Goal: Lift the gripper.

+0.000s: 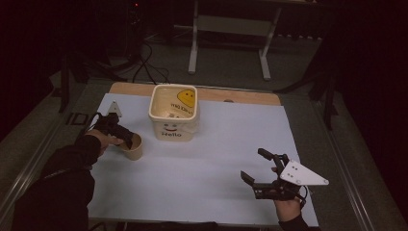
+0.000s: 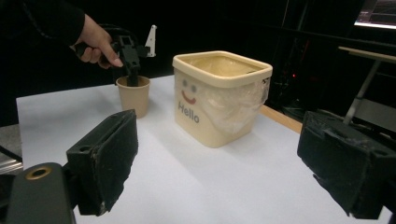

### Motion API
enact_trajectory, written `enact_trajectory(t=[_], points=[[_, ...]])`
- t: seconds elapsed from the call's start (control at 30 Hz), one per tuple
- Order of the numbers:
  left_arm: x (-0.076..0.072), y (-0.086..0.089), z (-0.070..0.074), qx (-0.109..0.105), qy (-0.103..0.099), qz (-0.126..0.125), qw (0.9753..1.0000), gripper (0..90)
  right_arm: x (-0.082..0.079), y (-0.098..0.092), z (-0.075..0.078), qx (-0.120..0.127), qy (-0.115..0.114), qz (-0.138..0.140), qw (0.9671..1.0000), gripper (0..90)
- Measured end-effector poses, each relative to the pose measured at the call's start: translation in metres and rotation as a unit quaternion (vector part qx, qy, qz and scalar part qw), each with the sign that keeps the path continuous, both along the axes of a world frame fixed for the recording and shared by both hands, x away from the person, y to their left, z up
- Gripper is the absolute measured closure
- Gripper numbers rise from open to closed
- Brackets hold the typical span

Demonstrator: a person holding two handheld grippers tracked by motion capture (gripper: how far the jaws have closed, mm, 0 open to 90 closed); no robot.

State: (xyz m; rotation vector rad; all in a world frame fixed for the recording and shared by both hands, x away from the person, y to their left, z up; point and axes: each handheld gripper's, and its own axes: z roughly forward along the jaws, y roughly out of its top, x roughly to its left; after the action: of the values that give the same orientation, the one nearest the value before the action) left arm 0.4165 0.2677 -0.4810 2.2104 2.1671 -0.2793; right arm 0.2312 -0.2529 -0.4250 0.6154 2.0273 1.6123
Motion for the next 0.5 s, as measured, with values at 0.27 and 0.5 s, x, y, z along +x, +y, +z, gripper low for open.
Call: enact_trajectory(t=[0.27, 0.5], points=[[0.000, 0.000, 0.003, 0.001, 0.002, -0.004, 1.0000, 0.7, 0.000, 0.002, -0.001, -0.007, 0.005, 0.005, 0.9999, 12.3], [0.000, 0.002, 0.011, 0.005, -0.002, -0.001, 1.0000, 0.7, 0.001, 0.003, -0.002, -0.011, 0.011, 0.006, 0.9999, 12.4]])
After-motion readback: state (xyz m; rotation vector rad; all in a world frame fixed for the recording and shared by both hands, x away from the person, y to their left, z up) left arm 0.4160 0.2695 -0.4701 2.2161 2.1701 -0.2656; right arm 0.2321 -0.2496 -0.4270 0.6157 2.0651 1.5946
